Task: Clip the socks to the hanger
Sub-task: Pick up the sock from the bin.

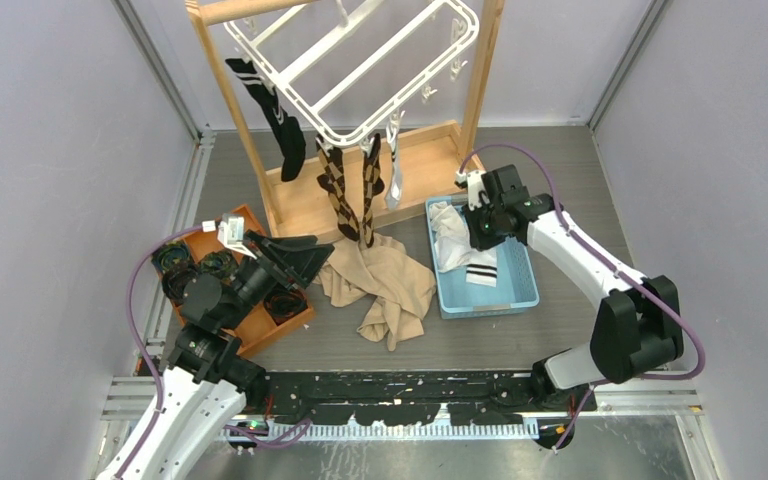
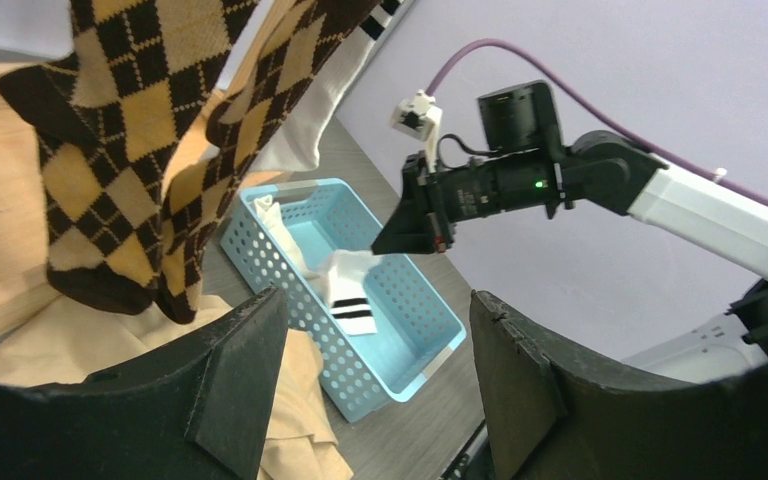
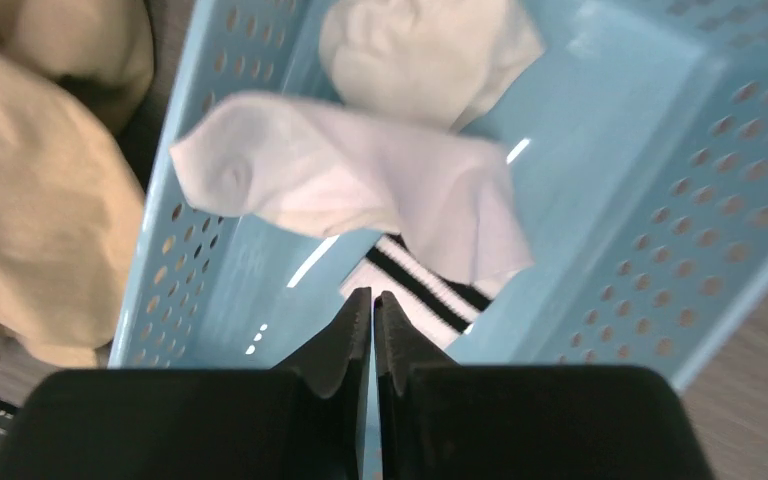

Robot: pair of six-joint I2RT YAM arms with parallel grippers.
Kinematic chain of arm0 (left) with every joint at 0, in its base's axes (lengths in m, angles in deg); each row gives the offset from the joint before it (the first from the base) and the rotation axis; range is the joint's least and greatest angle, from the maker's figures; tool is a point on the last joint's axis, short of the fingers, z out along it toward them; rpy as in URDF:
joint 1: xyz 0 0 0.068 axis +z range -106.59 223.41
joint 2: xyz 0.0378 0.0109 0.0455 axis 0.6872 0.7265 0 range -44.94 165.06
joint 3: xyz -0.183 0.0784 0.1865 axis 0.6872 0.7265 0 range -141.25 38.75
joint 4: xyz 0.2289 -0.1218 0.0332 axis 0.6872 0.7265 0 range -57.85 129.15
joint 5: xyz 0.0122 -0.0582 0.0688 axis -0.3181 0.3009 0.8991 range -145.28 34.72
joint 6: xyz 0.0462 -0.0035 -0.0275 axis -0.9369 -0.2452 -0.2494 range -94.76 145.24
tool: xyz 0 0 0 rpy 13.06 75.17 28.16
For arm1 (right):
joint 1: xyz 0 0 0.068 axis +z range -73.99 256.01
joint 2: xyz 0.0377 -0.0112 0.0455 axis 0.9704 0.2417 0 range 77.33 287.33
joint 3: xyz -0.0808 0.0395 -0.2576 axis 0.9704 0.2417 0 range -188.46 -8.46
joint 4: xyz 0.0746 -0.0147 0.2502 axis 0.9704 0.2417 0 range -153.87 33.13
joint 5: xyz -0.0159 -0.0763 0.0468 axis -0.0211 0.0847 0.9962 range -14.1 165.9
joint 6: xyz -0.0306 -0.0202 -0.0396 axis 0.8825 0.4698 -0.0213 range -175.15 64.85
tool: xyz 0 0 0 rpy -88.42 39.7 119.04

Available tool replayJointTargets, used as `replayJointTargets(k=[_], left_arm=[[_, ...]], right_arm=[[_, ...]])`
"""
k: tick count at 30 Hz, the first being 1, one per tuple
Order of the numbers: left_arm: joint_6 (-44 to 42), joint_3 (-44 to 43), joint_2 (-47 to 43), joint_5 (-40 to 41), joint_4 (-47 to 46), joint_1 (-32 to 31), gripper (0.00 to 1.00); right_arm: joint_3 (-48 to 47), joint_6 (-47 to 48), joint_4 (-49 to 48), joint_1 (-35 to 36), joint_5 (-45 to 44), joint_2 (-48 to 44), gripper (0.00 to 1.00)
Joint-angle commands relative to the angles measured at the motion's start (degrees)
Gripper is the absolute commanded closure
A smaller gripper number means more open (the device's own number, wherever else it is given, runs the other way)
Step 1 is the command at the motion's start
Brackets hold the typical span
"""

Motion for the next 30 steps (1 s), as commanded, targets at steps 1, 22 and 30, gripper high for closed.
replayJointTargets(k=[1, 22, 30], left_arm=[[3.64, 0.79, 0.11, -1.48, -4.84, 0.28, 0.33], [7.51, 2.7, 1.75, -2.19, -7.8, 0.28, 0.35], [7.62, 3.37, 2.04, -2.05, -8.78, 0.28, 0.35]], right_arm=[[4.61, -6.08, -4.8, -0.14, 5.39, -1.35, 0.92], [6.92, 12.98, -10.79, -0.13, -9.77, 3.61, 0.23], [7.11, 14.11, -16.6, -0.13, -12.82, 10.4, 0.29]])
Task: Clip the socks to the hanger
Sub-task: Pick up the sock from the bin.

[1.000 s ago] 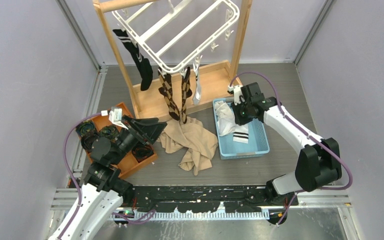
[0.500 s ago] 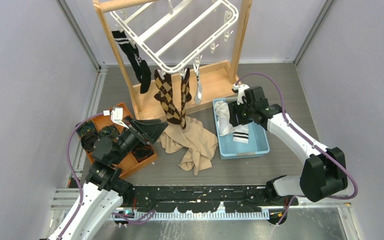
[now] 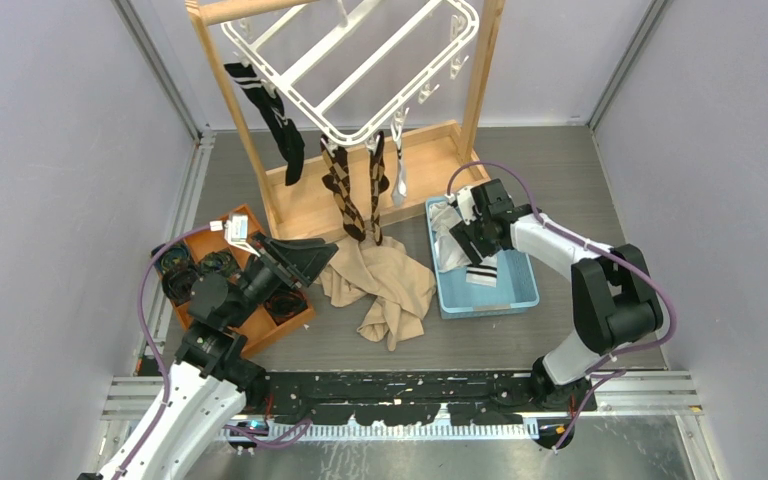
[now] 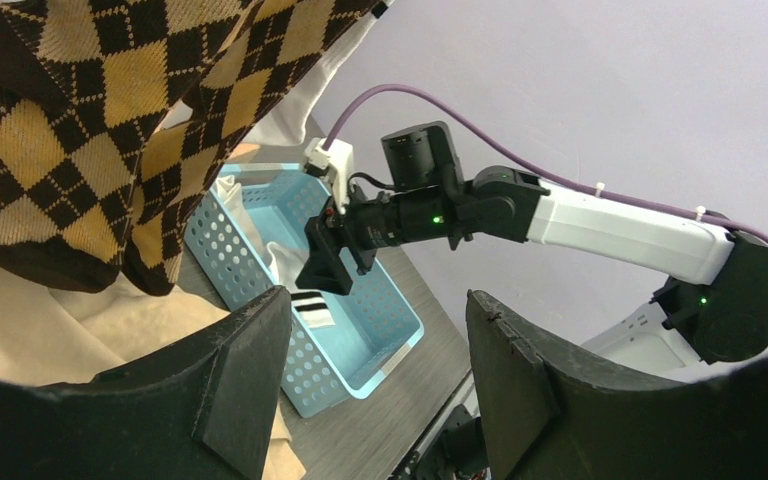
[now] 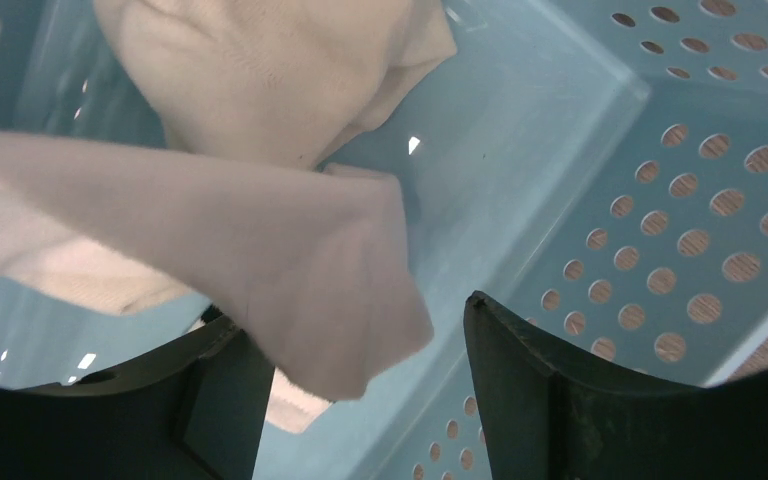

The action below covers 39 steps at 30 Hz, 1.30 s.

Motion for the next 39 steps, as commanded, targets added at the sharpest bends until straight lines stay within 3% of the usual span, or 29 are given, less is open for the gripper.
replayJointTargets(k=[1, 4, 12, 16, 28, 34, 39], left_arm=[[0.39, 0.35, 0.34, -0.8, -3.86, 0.28, 0.35], [0.42, 0.36, 0.26, -0.84, -3.89, 0.28, 0.35], [0.39, 0.71, 0.17, -1.29, -4.39, 0.28, 0.35], [0.39, 0.84, 0.19, -2.52, -5.61, 0.28, 0.35], [1.46, 1.79, 4.81, -13.63, -24.95, 0.18, 0.34], [0.5, -0.19, 8.7, -16.75, -25.74, -0.72, 0.34], [-1.97, -1.36, 12.43, -16.98, -25.71, -3.93, 0.34]], right_arm=[[-0.24, 2.23, -5.94, -0.1, -3.04, 1.93, 0.31], [0.55, 2.22, -8.08, -0.1, -3.41, 2.79, 0.43], [2.44, 1.81, -9.4, -0.15, -2.81, 0.62, 0.89], [2.24, -0.56, -6.6, -0.08, -2.09, -4.82, 0.99], [-5.42, -19.57, 7.01, -0.1, 7.03, -20.36, 0.99], [-10.86, -31.56, 11.63, -0.13, 11.98, -23.74, 0.99], [-11.31, -44.87, 6.65, -0.08, 19.55, -27.14, 0.99]])
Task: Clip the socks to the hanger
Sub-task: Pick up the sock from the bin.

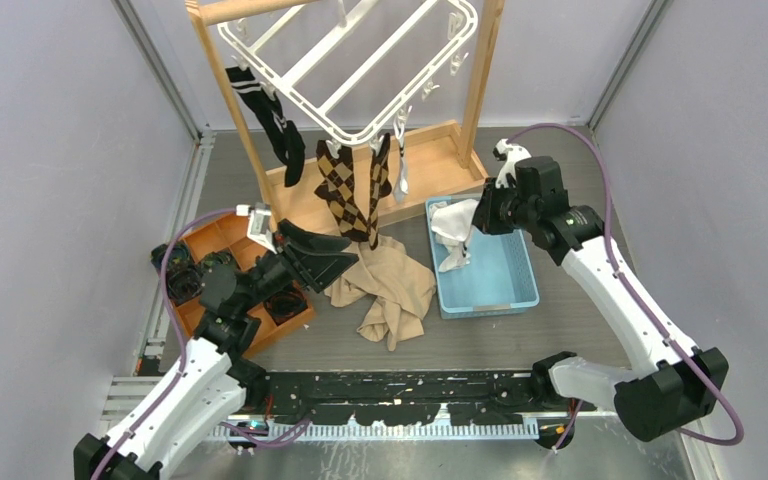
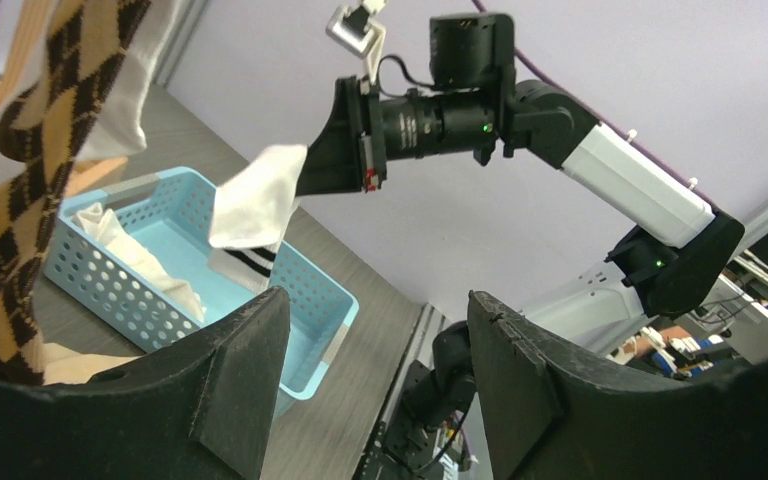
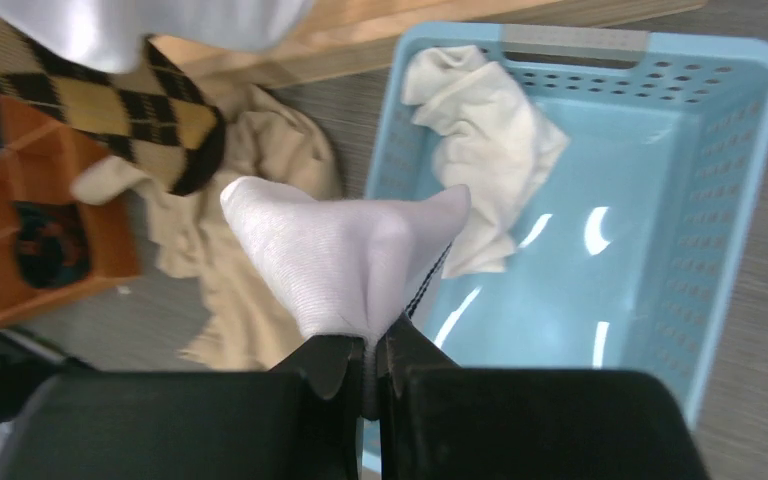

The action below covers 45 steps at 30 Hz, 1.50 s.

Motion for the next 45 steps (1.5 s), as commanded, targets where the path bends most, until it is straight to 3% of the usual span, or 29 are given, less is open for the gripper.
replayJointTargets(k=[1, 8, 17, 21, 23, 27, 36, 41, 45], left_arm=[[-3.4, -3.24, 2.58, -1.51, -3.86, -3.2, 0.34], [-9.64, -3.04, 5.52, 5.48, -2.82, -12.41, 0.34], [-15.7, -3.51, 7.85, 25.72, 1.74, -20.0, 0.31], [-12.62, -5.1, 9.76, 30.47, 5.96, -20.37, 0.3], [-6.29, -4.21, 11.04, 31.98, 3.81, -20.37, 0.29], [14.92, -2.12, 13.66, 36.95, 0.01, -20.37, 0.29], [47.38, -0.19, 16.75, 40.71, 3.37, -20.46, 0.29], [57.15, -0.1, 20.53, 40.84, 0.41, -21.54, 0.27], [59.54, 0.33, 22.45, 43.59, -1.99, -23.06, 0.27]], right_arm=[[-1.83, -15.7, -5.34, -0.13, 9.07, -4.2, 0.99], [2.38, -32.51, -19.48, 0.0, 17.65, -6.18, 0.99], [5.31, -47.36, -27.18, 1.1, 13.68, -8.12, 0.99], [7.72, -53.81, -31.86, 1.5, 13.38, -8.52, 0.99], [8.76, -56.7, -33.86, 1.73, 12.59, -8.7, 0.99], [9.33, -59.08, -35.03, 2.51, 11.77, -8.45, 0.99], [10.64, -62.13, -40.29, 6.6, 9.85, -6.65, 0.99], [11.0, -63.8, -42.72, 9.64, 8.67, -5.34, 0.99], [11.53, -65.49, -44.89, 11.34, 7.87, -4.92, 0.99]])
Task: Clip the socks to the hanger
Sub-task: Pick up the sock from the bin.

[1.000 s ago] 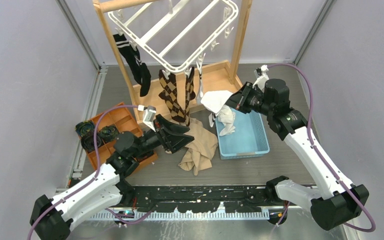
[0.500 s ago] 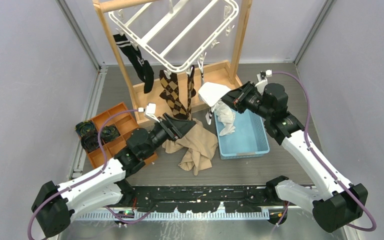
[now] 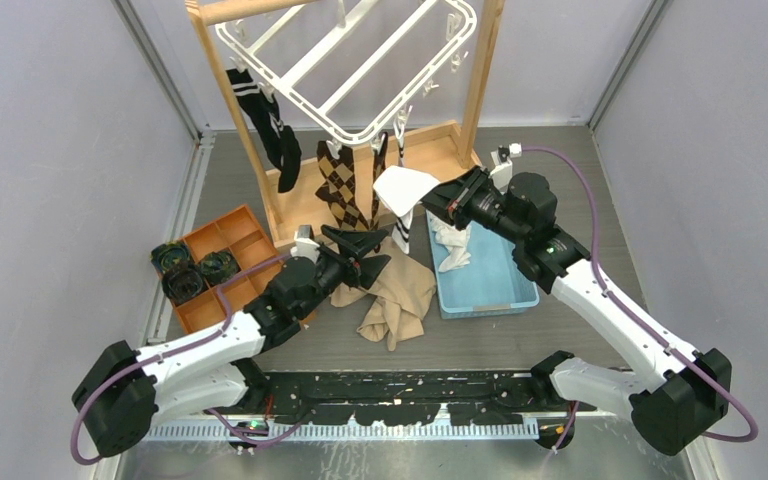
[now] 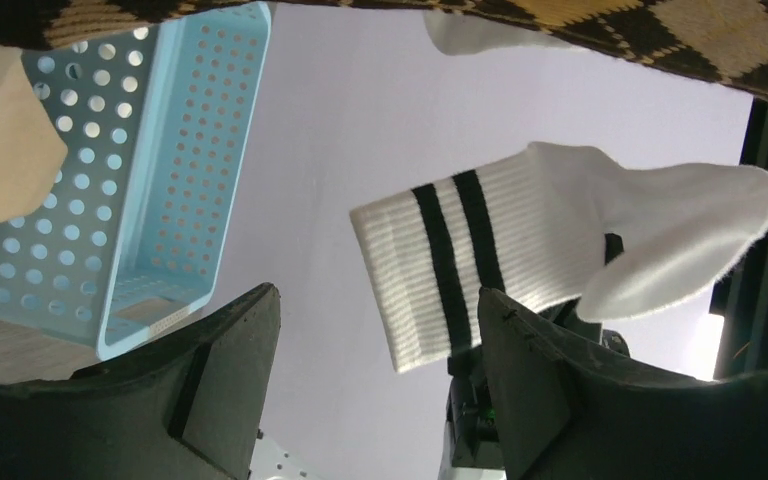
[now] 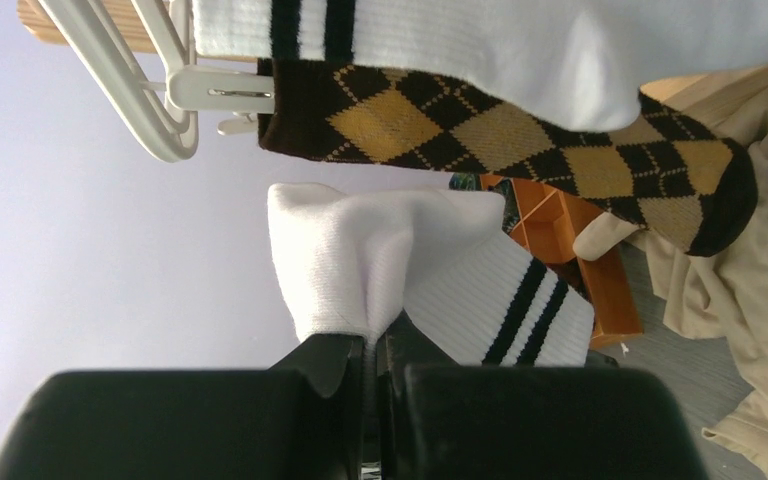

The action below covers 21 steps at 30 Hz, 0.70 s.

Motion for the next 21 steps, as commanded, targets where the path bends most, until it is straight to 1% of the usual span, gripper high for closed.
replayJointTargets(k=[1, 4, 8, 10, 12, 21], left_arm=[[7.3, 0.67, 1.54, 4.05, -6.19, -1.66, 0.27], [7.4, 1.21, 3.35, 5.17, -9.72, -1.99, 0.27], [8.16, 1.05, 6.9, 5.42, -16.78, -2.25, 0.33], [8.68, 0.83, 8.38, 6.11, -19.34, -2.47, 0.38], [9.04, 0.6, 9.35, 7.23, -21.09, -2.69, 0.4], [8.98, 0.29, 10.14, 12.68, -26.77, -2.88, 0.44]], right_arm=[[0.21, -2.97, -6.16, 1.77, -1.89, 0.14, 0.99], [0.28, -3.67, -7.05, 2.73, -2.22, 0.41, 0.99], [1.04, -5.23, -9.15, 3.91, -2.76, 0.95, 0.99], [1.69, -6.2, -10.51, 4.11, -2.85, 1.23, 0.99], [2.23, -7.14, -11.66, 4.41, -2.86, 1.41, 0.99], [2.75, -8.26, -12.85, 4.63, -3.45, 1.13, 0.99]])
